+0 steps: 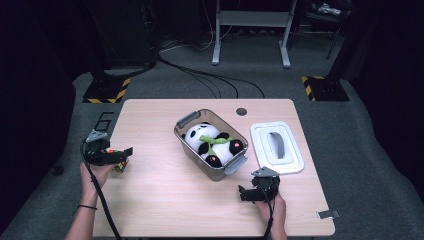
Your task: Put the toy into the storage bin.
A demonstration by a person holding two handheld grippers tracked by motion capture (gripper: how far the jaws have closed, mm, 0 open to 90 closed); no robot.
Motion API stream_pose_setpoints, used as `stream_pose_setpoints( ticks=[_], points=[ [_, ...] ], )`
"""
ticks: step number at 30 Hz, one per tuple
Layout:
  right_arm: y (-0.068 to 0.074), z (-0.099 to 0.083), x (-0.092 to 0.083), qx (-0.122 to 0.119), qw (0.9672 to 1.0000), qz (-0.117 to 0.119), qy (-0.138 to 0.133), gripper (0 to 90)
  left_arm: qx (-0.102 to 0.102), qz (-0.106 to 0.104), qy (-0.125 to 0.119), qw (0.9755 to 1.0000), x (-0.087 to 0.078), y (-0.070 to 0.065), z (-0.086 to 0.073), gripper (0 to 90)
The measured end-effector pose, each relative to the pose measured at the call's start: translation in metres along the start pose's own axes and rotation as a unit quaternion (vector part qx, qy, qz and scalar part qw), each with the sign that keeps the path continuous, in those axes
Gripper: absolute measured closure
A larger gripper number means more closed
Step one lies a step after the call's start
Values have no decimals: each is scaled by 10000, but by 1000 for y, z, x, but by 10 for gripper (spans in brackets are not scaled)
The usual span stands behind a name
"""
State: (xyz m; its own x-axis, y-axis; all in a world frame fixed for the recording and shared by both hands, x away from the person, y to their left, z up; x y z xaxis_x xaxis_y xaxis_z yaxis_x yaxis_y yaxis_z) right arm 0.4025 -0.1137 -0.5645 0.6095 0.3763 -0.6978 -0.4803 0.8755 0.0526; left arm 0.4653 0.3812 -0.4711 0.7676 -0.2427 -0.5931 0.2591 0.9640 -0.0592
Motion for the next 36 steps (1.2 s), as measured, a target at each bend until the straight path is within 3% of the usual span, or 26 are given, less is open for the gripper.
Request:
stream_pose_setpoints(
  ticks=[6, 17, 24, 25, 27, 32, 36],
  points=[
    [0, 0, 0, 7, 10000, -7, -10, 0, -245, 224, 234, 9992, 12, 23, -23, 0],
    [0, 0, 0, 6, 10000, -7, -8, 0, -528, 361, 481, 9968, 33, 34, -47, 0],
    [0, 0, 0, 6, 10000, -8, -10, 0, -551, 395, 610, 9958, 41, 39, -60, 52],
    [0, 0, 0, 6, 10000, -7, -10, 0, -503, 415, 629, 9959, 41, 39, -62, 74],
    [0, 0, 0, 5, 10000, -6, -9, 0, -537, 299, 609, 9963, 41, 38, -63, 216],
    [0, 0, 0, 6, 10000, -7, -10, 0, -248, 433, 433, 9978, 37, 33, -61, 326],
    [0, 0, 0, 7, 10000, -9, -9, 0, -213, 407, 453, 9979, 36, 32, -61, 335]
  ],
)
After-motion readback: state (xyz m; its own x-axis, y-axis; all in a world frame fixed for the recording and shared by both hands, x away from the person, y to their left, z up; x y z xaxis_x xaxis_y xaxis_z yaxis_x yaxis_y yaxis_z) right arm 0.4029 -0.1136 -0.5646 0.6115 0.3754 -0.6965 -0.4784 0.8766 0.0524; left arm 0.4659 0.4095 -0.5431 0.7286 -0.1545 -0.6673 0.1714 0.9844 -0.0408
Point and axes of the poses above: each handheld gripper's, and its own axes: x roughly forward along the jaws, z roughly out of its top, y roughly to its left, the point moved 5 cm from there along x, roughly forward along the jaws, and after that the axes turned 4 degrees about z, right-handed, at the moved point
